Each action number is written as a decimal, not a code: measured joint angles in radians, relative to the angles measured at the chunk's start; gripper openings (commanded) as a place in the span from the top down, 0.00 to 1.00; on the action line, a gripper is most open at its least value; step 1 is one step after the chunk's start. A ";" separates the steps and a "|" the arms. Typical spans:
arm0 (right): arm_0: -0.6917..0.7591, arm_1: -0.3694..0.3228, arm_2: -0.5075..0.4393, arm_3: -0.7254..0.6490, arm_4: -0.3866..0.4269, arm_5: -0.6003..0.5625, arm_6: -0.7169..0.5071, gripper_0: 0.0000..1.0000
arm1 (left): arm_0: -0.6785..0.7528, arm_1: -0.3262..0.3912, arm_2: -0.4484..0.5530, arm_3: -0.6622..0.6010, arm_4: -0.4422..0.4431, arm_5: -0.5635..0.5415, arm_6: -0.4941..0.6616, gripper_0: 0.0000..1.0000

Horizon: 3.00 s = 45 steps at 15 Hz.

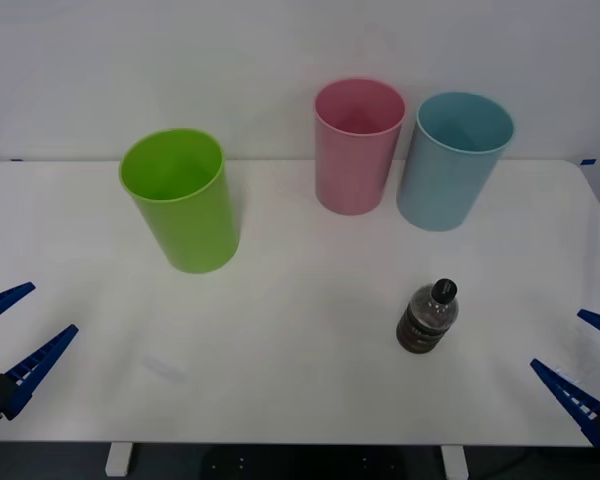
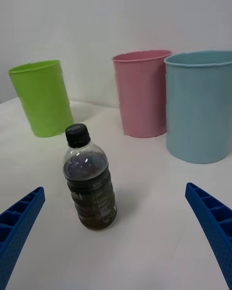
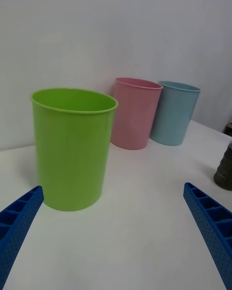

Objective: Grasp the object on the table and drop it into the matching bin: aluminum can to the light blue bin, PET bottle to the pink bin.

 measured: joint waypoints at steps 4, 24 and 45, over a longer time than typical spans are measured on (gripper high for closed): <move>-0.031 -0.023 0.054 0.067 -0.002 0.007 0.139 0.00 | 0.000 0.000 0.000 0.000 0.000 0.000 0.000 0.00; -0.310 -0.033 0.370 0.327 0.014 0.132 0.293 0.00 | 0.000 0.000 0.000 0.000 0.000 0.000 0.000 0.00; -0.398 0.005 0.521 0.328 0.012 0.334 0.332 1.00 | 0.000 0.000 0.000 0.000 0.000 0.000 0.000 0.00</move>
